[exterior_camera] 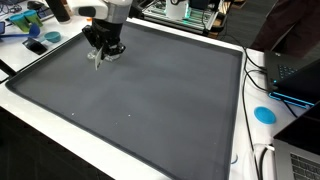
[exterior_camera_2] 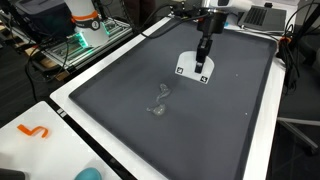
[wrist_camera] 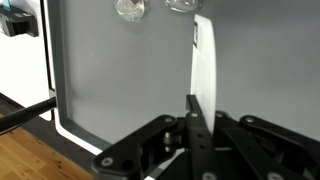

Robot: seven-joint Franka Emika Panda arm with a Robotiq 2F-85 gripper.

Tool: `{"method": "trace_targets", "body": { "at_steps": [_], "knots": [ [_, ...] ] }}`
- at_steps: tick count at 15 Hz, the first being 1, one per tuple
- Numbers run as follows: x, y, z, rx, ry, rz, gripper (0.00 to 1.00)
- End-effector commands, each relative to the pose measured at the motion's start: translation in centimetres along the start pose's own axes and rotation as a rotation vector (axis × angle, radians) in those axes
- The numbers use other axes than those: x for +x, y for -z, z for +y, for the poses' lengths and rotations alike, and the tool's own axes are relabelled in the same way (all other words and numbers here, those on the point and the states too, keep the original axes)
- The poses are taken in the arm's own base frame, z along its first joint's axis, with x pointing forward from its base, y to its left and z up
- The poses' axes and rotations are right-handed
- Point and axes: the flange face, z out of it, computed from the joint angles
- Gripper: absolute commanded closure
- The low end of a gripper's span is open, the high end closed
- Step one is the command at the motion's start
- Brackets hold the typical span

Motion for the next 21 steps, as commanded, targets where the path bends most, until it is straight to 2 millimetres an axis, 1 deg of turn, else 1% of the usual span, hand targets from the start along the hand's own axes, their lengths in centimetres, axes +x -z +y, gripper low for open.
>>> {"method": "trace_targets", "body": {
  "at_steps": [1, 6, 11, 16, 21],
  "knots": [
    [0.3, -0.6, 1.1, 0.062, -0.049, 0.006, 0.99],
    [0.4, -0.6, 2.6, 0.140, -0.116, 0.003, 0.99],
    [0.2, -0.8, 5.1, 0.220, -0.166, -0.009, 0.99],
    [-0.6, -1.7, 8.6, 0.300, -0.227, -0.023, 0.99],
    [-1.7, -2.8, 12.9, 0.371, -0.308, -0.015, 0.99]
  ]
}}
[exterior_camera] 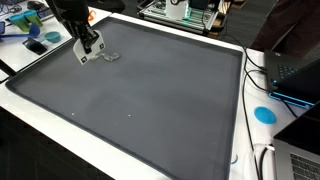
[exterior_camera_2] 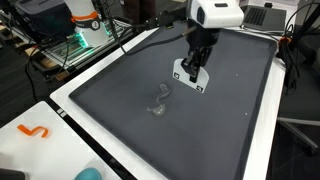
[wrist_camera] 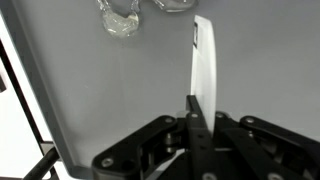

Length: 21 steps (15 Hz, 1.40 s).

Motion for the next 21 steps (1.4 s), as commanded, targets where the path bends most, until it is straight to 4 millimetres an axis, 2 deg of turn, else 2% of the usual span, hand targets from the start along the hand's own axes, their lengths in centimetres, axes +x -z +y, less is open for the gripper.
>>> {"method": "trace_targets", "body": {
  "at_steps": [1, 8, 13, 17, 21],
  "knots": [
    [-0.3, 0.4, 3.3, 0.074, -0.053, 0.012, 0.99],
    [-1.3, 0.6, 10.3, 0.205, -0.140, 0.038, 0.99],
    [-2.5, -0.3, 14.6, 0.280, -0.178, 0.064, 0.99],
    [-3.5, -1.0, 17.1, 0.335, -0.203, 0.090, 0.99],
    [-4.4, -1.6, 18.7, 0.374, -0.206, 0.119, 0.99]
  ]
}}
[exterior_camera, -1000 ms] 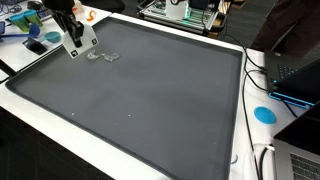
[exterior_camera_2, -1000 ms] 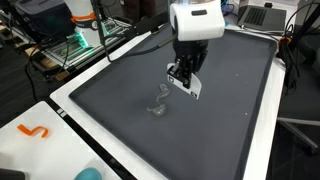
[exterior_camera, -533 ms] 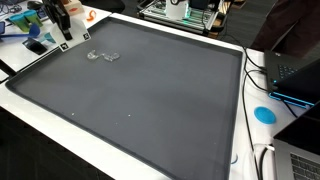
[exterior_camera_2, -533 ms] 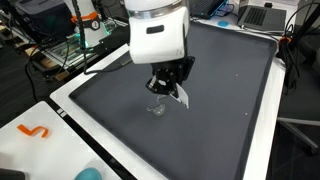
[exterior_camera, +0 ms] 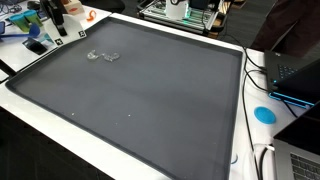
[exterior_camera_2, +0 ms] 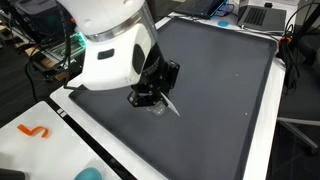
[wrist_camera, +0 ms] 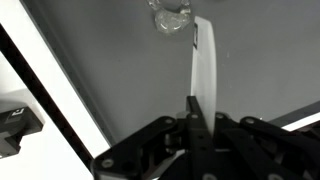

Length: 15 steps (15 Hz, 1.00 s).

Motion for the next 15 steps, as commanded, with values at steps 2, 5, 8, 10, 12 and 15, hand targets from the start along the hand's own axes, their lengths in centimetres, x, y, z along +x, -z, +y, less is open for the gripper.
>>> {"method": "trace_targets", "body": {
  "at_steps": [2, 5, 8, 10, 12, 15],
  "knots": [
    [-1.2, -0.2, 1.9, 0.054, 0.002, 0.040, 0.99],
    [-2.0, -0.5, 3.0, 0.093, -0.006, 0.061, 0.99],
    [-2.6, -0.7, 3.9, 0.131, -0.018, 0.077, 0.99],
    [-3.0, -0.8, 4.3, 0.155, -0.026, 0.081, 0.99],
    [-3.3, -0.8, 4.7, 0.163, -0.022, 0.084, 0.99],
    [-3.9, -1.1, 5.0, 0.163, -0.013, 0.076, 0.99]
  ]
}}
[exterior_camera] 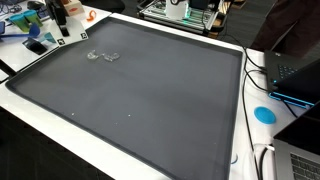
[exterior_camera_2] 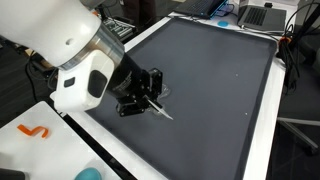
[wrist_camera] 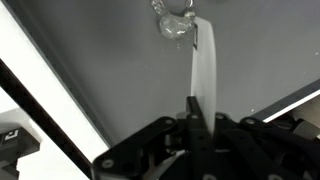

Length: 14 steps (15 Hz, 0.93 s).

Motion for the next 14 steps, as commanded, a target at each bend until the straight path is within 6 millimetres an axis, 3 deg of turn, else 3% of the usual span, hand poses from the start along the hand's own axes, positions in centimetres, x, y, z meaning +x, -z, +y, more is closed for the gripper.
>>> {"method": "trace_targets", "body": {
  "at_steps": [1, 8, 14],
  "knots": [
    [-1.5, 0.2, 0.5, 0.013, 0.011, -0.002, 0.99],
    [-2.9, 0.3, 1.5, -0.005, 0.041, -0.020, 0.99],
    [-3.8, 0.7, 1.2, -0.009, 0.055, -0.038, 0.99]
  ]
}}
